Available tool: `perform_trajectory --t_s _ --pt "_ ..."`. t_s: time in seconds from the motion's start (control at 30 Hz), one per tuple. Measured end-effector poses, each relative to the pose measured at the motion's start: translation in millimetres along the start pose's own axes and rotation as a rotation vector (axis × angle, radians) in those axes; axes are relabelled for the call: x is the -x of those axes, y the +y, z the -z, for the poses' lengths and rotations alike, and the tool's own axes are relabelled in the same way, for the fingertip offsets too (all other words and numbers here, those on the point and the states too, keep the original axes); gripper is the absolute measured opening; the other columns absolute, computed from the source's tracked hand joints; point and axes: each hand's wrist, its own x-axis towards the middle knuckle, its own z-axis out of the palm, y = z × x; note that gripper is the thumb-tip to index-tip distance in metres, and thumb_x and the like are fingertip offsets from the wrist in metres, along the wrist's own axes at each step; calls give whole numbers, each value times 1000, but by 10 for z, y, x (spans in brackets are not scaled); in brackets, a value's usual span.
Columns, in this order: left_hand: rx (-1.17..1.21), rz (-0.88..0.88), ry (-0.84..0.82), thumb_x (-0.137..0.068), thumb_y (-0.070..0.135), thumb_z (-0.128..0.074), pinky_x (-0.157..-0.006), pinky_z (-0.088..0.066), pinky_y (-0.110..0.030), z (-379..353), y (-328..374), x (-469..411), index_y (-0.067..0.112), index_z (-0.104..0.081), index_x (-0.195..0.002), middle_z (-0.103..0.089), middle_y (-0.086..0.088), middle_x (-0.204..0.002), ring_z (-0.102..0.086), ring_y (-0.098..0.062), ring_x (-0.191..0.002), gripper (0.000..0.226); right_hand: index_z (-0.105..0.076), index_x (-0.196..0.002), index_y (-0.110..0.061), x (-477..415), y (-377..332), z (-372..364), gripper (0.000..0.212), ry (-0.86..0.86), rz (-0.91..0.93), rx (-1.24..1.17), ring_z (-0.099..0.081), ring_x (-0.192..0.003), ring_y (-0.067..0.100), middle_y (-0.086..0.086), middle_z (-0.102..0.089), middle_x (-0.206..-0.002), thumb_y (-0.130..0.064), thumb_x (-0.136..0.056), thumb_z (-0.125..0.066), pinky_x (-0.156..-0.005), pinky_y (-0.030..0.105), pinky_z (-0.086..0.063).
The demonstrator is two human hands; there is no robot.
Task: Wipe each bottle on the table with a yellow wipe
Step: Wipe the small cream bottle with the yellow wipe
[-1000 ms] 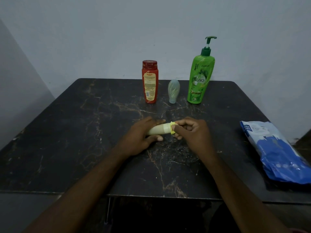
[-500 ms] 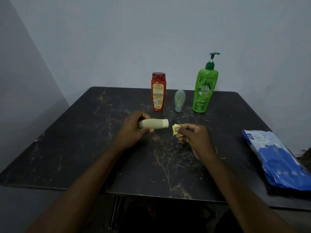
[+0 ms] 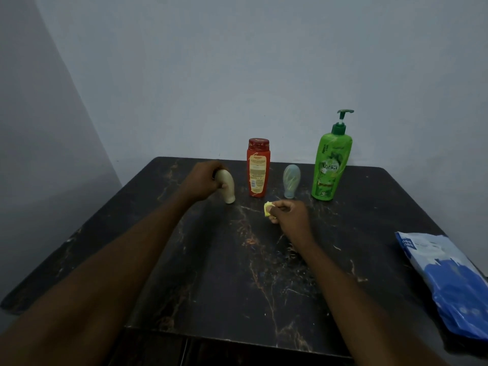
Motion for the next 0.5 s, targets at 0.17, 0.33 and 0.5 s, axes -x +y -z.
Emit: perform_trajectory --t_s 0.17,0.33,0.5 --pt "-81 -19 -34 -85 10 -80 -81 -51 -29 -13 -77 -286 15 -61 -118 -67 -9 -122 -63 -20 -104 38 -72 -78 -21 -18 94 17 15 61 17 -44 -67 -62 17 10 -74 -71 -9 -86 -75 -66 34 -58" --pt "-128 -24 -68 -86 8 -79 -85 -52 -31 -55 -132 -459 14 -60 -122 -66 -12 -125 -65 -26 -110 41 -73 -81 -23 -38 121 8 12 65 7 -26 -68 -64 15 5 -74 -71 -13 -87 -75 -68 35 -58" --pt "-153 -25 -131 -86 7 -78 -89 -54 -35 -36 -144 -568 13 -59 -126 -65 -13 -127 -65 -28 -113 44 -73 -85 -20 -34 100 2 7 62 -7 -1 -68 -64 12 2 -75 -72 -14 -88 -74 -66 30 -57"
